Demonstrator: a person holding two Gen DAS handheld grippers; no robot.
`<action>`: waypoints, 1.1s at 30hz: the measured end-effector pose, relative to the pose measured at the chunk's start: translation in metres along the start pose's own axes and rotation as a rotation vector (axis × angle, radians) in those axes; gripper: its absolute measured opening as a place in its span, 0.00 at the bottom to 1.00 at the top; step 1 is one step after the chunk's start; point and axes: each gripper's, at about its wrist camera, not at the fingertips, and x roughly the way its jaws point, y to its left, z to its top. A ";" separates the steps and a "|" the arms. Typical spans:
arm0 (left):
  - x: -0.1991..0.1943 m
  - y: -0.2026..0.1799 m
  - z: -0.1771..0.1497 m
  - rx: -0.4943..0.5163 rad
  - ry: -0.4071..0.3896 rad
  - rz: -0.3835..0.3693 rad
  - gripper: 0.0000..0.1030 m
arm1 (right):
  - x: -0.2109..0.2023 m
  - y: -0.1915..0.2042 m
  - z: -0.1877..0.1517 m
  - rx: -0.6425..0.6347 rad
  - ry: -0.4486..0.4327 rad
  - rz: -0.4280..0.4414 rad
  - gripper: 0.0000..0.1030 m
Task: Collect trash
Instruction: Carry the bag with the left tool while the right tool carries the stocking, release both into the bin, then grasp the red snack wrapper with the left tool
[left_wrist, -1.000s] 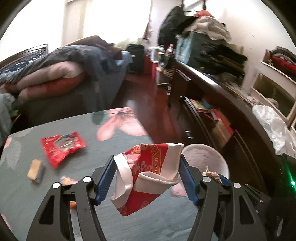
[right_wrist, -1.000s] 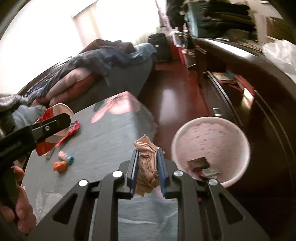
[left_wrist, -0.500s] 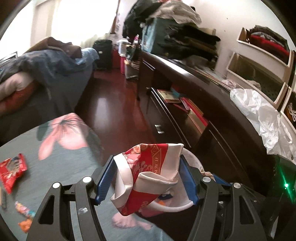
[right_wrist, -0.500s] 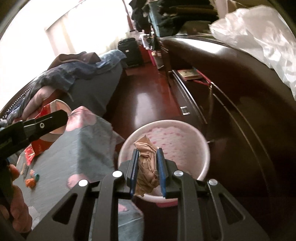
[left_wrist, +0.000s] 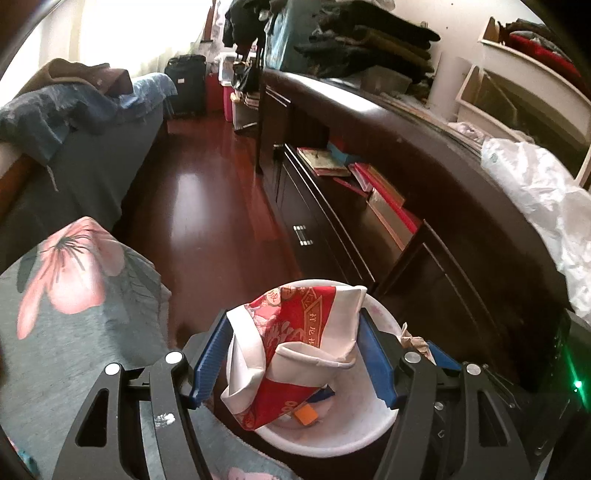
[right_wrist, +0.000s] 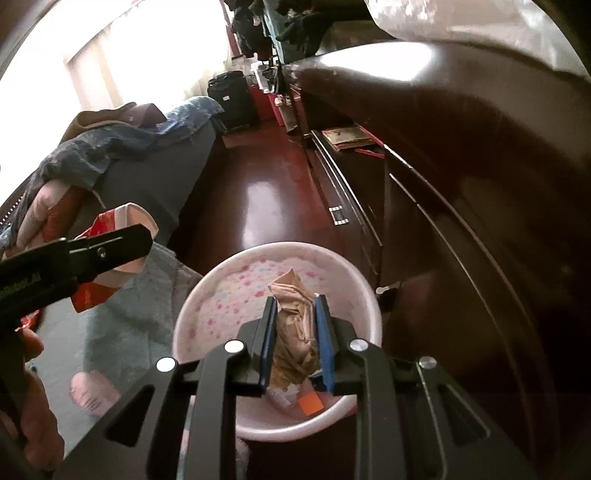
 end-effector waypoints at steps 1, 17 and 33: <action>0.004 -0.001 0.001 0.003 0.004 0.001 0.65 | 0.004 -0.001 0.002 0.000 0.000 -0.001 0.23; 0.001 0.016 0.004 -0.027 -0.020 0.035 0.85 | 0.024 0.000 -0.003 -0.012 0.001 -0.045 0.55; -0.111 0.071 -0.035 -0.088 -0.124 0.233 0.95 | -0.068 0.089 -0.026 -0.149 -0.031 0.086 0.83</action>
